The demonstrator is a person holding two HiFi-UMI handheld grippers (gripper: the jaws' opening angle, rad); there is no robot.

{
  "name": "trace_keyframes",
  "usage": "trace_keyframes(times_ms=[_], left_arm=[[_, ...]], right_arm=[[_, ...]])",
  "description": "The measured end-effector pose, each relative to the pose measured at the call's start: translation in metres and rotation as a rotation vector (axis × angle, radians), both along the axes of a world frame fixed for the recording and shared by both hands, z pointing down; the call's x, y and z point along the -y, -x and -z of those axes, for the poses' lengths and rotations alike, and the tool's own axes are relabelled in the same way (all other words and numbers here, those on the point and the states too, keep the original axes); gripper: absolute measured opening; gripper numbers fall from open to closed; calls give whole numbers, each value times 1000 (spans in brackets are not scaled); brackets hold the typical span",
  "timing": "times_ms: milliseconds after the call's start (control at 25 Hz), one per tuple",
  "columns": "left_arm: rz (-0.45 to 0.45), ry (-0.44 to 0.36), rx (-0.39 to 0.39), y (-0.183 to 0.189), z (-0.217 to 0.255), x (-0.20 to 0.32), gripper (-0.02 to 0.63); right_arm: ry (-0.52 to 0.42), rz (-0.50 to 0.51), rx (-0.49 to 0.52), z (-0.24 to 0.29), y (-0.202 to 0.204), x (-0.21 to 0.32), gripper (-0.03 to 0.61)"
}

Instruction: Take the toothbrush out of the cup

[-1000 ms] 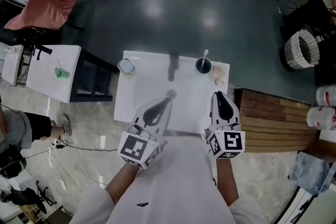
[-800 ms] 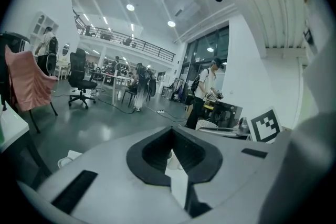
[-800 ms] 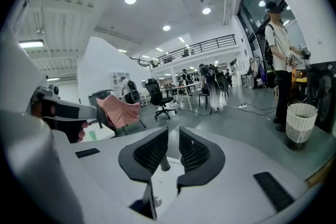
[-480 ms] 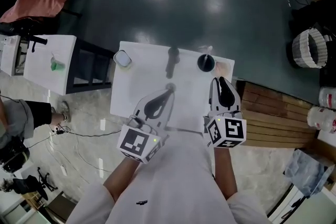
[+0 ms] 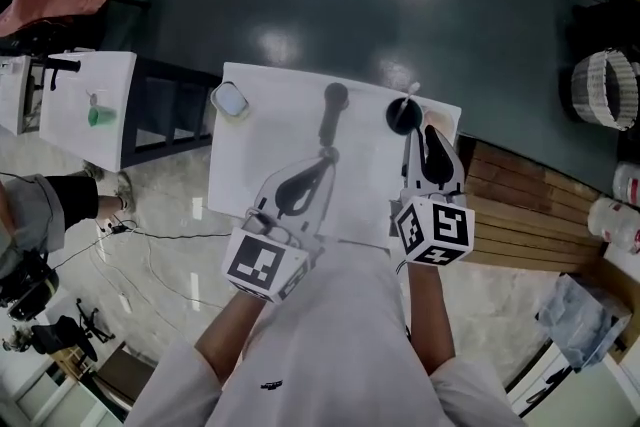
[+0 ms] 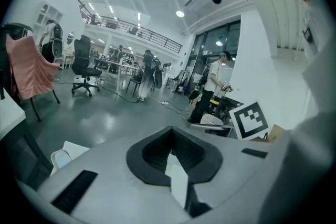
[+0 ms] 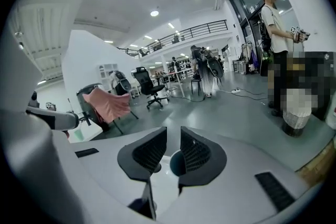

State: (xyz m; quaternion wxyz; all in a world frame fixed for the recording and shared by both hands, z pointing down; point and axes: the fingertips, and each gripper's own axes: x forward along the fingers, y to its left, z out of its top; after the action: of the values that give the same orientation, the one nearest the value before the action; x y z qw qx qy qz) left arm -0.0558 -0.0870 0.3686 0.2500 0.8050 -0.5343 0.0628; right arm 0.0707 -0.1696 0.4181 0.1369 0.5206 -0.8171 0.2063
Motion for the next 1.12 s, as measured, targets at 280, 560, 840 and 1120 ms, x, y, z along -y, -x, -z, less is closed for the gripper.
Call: trace_keyframes(times_ms=[280, 560, 840, 1120], left_arm=[[12, 38, -1, 7, -21, 12, 2], [37, 81, -24, 13, -35, 17, 2], [41, 100, -28, 16, -48, 20, 2], [51, 122, -23, 18, -56, 17, 2]], right_arm=[[64, 12, -26, -33, 13, 20, 52], [105, 14, -82, -58, 17, 31, 52], [150, 12, -135, -81, 13, 43, 54], [180, 33, -175, -96, 13, 49, 54]])
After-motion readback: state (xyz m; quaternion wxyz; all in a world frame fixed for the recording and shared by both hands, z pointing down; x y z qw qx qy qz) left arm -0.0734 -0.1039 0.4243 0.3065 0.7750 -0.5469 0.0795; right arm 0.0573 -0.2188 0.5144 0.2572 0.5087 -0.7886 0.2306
